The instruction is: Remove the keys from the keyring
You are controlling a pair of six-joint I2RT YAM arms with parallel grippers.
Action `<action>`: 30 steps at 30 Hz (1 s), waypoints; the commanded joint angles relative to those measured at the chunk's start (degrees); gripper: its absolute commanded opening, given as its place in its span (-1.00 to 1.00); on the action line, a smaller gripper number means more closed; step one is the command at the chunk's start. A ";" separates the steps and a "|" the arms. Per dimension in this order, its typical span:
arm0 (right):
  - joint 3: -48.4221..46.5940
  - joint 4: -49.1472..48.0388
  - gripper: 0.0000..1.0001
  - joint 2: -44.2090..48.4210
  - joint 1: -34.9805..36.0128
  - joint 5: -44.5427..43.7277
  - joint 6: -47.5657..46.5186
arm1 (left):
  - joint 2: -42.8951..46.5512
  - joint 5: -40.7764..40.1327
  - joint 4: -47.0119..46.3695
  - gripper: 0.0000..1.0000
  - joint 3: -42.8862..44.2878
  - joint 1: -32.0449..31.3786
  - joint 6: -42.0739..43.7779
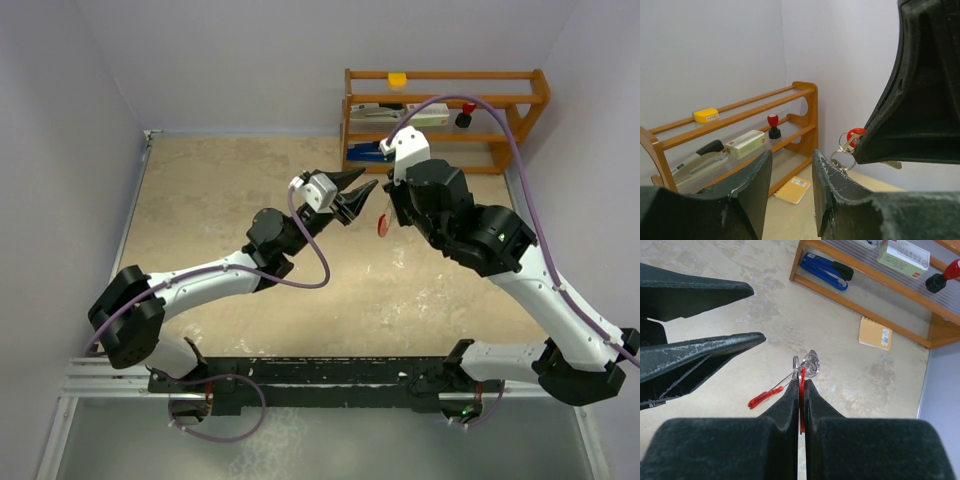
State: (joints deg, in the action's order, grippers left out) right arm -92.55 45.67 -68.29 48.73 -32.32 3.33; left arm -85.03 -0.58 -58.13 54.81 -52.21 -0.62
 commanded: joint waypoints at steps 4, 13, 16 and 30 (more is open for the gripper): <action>-2.76 -0.87 -1.00 0.09 -0.06 -0.91 -0.30 | 2.50 6.84 2.00 -0.22 0.19 0.11 7.56; -2.98 -0.71 -1.00 -0.24 -0.04 0.00 -0.17 | 0.71 9.88 3.08 -0.20 1.87 0.13 8.53; -2.98 -0.65 -1.00 -0.37 -0.06 0.22 -0.17 | 0.26 10.20 2.47 -0.20 2.23 0.09 8.30; -3.16 -0.24 -1.00 -0.10 -0.03 1.12 0.09 | -3.03 11.19 1.79 -0.18 4.78 0.09 9.21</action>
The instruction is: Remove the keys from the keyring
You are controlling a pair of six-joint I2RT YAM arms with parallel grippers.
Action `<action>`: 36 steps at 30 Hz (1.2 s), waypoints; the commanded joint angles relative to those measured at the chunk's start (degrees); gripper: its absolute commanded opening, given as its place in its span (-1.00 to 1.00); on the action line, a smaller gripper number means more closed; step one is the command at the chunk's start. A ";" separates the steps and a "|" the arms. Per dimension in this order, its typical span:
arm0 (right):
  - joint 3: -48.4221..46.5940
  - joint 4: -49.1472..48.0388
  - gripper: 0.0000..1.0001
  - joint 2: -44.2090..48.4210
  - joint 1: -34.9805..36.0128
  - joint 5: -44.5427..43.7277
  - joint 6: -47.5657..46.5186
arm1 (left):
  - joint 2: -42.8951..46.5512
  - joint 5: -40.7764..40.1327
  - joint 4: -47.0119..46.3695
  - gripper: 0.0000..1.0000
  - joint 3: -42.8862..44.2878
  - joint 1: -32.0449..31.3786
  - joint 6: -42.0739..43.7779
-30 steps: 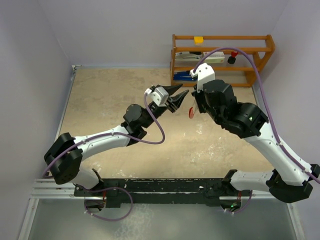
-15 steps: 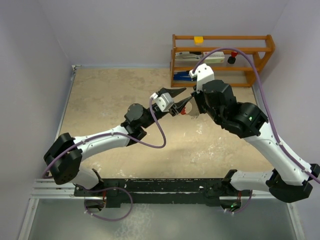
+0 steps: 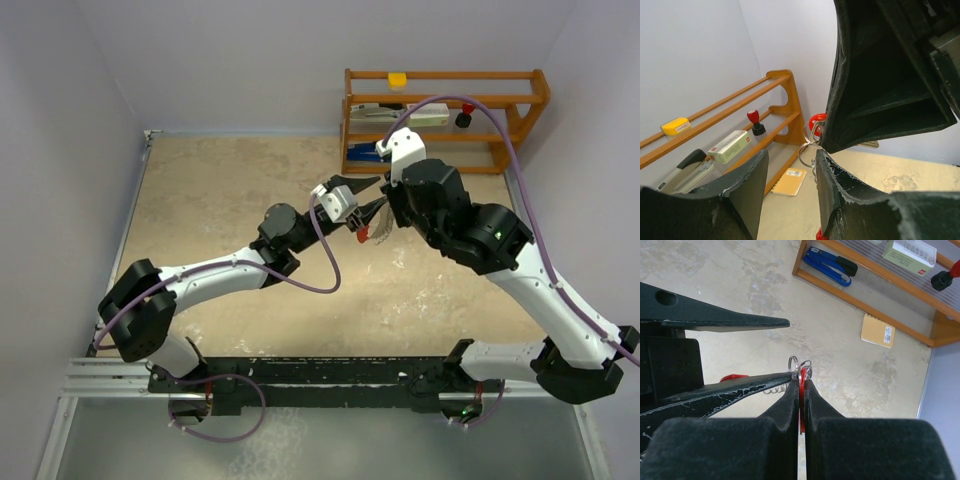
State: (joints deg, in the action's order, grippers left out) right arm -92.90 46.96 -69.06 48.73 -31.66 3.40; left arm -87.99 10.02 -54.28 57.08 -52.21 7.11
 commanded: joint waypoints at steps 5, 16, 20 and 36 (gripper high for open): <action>-2.83 -1.39 -1.00 0.51 -0.03 0.96 0.03 | -0.27 0.00 -2.77 -0.21 2.66 0.13 1.59; -3.13 -1.34 -1.00 0.47 0.01 1.83 -0.06 | -2.14 0.26 -2.96 -0.34 4.30 0.09 1.62; -3.21 -1.42 -1.00 0.45 -0.04 2.04 -0.14 | -2.47 1.14 -2.92 -0.43 4.60 0.13 1.73; -3.33 -1.67 -1.00 0.06 0.01 2.35 -0.31 | -4.98 7.42 -4.54 -1.00 7.32 -0.44 -2.58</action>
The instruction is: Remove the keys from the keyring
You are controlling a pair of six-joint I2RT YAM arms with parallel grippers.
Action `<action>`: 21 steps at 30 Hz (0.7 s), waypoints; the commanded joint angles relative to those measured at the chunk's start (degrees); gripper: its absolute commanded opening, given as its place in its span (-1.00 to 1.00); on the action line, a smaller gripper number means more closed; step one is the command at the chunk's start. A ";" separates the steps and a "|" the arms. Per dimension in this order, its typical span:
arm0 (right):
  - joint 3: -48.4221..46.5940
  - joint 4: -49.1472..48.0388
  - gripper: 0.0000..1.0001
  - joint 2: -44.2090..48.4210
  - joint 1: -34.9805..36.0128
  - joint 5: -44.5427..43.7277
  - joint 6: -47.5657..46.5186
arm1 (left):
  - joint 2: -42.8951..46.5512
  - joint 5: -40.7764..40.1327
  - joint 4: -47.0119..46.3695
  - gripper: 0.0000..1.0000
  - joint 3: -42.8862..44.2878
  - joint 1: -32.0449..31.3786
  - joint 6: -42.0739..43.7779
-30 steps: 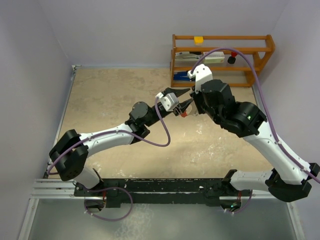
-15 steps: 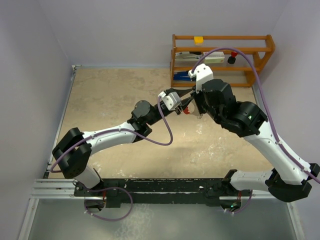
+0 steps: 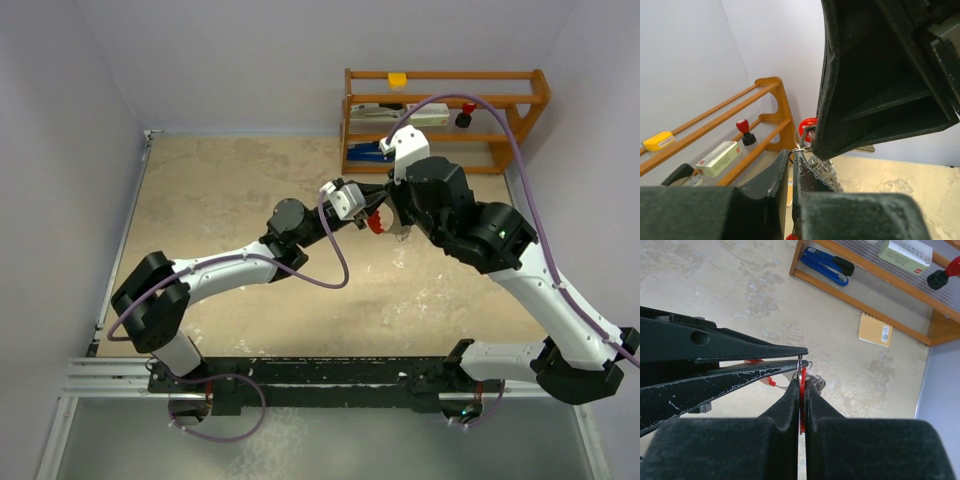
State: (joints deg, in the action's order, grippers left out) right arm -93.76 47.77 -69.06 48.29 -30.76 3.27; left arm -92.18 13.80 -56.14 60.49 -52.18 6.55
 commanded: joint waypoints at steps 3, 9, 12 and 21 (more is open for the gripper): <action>-2.42 -2.33 -1.00 0.20 0.42 0.96 -0.13 | -0.38 0.96 -3.02 -1.00 3.93 -0.55 -2.88; -1.13 -2.90 -1.00 1.20 0.40 -0.45 -0.10 | 1.84 -3.36 -5.70 -1.00 2.13 -0.53 -4.07; -0.68 -3.24 -1.00 1.42 0.41 -0.96 -0.15 | 2.92 -4.87 -6.84 -1.00 1.40 -0.54 -4.72; 0.79 -4.92 -1.00 1.90 0.47 -0.71 -0.23 | 4.30 -10.00 -11.78 -1.00 -0.53 -0.55 -6.49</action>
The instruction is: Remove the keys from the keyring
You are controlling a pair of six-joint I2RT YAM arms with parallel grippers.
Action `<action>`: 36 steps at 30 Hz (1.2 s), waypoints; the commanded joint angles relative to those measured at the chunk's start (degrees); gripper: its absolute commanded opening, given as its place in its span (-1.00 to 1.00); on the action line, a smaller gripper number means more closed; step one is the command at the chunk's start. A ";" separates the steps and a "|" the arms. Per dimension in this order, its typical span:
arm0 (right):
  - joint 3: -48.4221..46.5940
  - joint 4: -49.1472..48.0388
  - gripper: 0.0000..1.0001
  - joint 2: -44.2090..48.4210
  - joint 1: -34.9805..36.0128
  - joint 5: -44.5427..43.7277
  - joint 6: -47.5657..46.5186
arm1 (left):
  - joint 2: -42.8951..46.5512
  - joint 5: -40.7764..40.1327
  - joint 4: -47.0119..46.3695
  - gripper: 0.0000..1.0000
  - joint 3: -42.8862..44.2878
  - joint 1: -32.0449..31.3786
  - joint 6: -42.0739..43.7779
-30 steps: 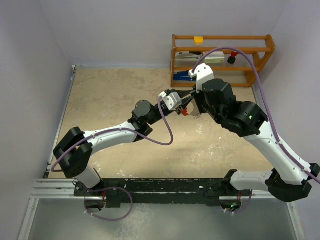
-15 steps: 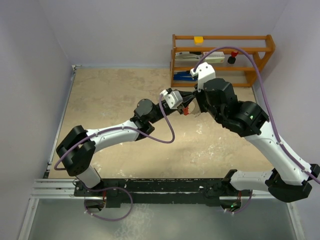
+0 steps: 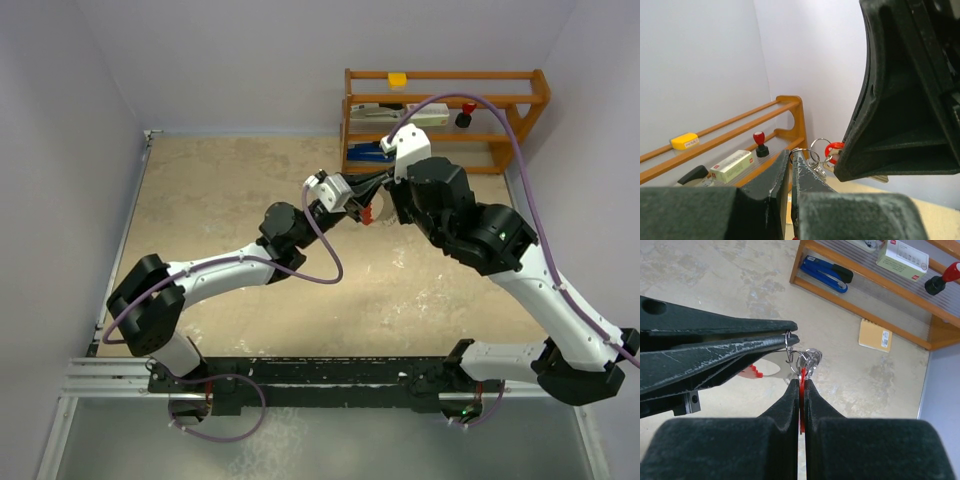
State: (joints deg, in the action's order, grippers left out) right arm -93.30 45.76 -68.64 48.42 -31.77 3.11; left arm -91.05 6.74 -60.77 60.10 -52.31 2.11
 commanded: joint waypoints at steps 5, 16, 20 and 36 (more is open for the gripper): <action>2.04 -4.61 -1.00 2.00 0.30 0.52 -0.30 | 3.34 -3.49 -10.25 -1.00 -0.71 -0.42 -5.34; 2.91 -6.33 -1.00 1.80 0.27 1.18 -1.05 | 1.50 -0.16 -21.13 -1.00 -2.14 -0.40 -15.93; 3.27 -6.41 -1.00 2.17 0.27 1.10 -1.08 | 1.18 0.30 -22.92 -1.00 -2.24 -0.42 -17.43; 3.08 -5.73 -1.00 3.93 0.32 0.22 -1.45 | 2.06 -2.47 -20.44 -1.00 -3.27 -0.42 -13.44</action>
State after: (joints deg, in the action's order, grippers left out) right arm -90.41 40.03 -66.13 48.80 -30.26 2.81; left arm -91.09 5.28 -76.12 56.36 -52.53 -12.45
